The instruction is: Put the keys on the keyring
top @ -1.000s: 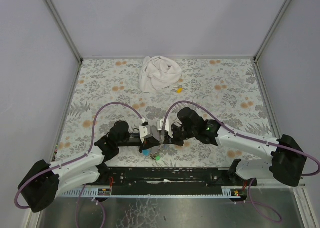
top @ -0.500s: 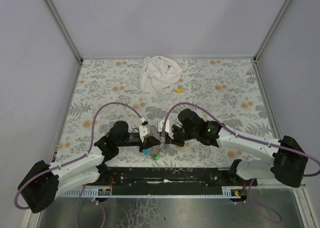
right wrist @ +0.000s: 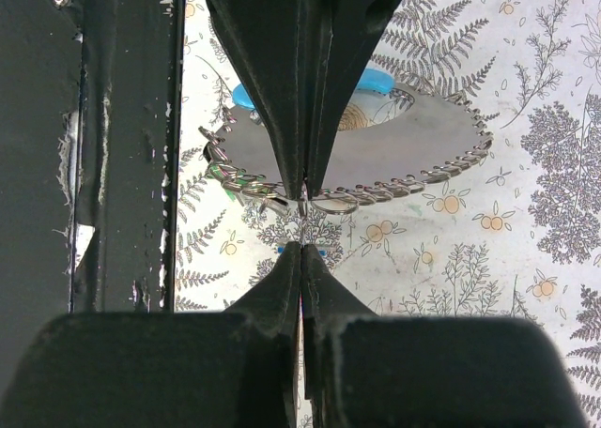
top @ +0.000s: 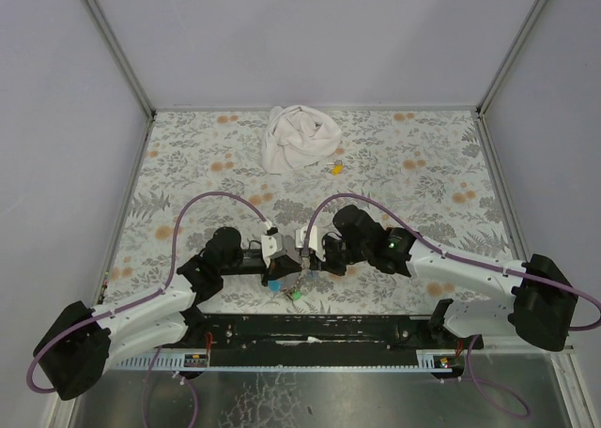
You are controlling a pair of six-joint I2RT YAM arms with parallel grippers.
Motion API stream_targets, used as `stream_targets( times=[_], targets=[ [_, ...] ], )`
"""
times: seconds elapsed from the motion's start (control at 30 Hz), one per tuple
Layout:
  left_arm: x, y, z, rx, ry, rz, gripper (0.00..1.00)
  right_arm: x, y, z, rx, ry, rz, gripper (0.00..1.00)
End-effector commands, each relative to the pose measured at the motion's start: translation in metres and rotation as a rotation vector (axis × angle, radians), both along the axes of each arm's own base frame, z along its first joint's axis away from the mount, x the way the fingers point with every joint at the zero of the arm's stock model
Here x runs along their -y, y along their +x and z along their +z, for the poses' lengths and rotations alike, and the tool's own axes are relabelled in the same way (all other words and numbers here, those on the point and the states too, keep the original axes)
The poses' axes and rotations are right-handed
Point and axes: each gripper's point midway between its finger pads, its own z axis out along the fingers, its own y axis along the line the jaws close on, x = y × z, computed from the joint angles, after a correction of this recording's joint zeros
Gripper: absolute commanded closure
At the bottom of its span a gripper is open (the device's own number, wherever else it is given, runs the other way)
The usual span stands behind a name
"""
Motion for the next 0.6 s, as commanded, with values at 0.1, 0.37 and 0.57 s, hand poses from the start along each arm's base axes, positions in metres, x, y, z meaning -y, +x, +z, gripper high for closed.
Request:
stream_targets(
  times=[0.1, 0.37, 0.57],
  targets=[
    [0.0091, 0.0076, 0.0317, 0.091, -0.095, -0.011, 1.0, -0.0111, 0.0054, 0.014, 0.038, 0.035, -0.001, 1.0],
    [0.0096, 0.0073, 0.0318, 0.09, -0.097, -0.016, 1.0, -0.0143, 0.0042, 0.0162, 0.035, 0.045, 0.005, 1.0],
    [0.0103, 0.0064, 0.0317, 0.086, -0.097, -0.023, 1.0, -0.0157, 0.0048, 0.0163, 0.034, 0.048, 0.0, 1.0]
  ],
)
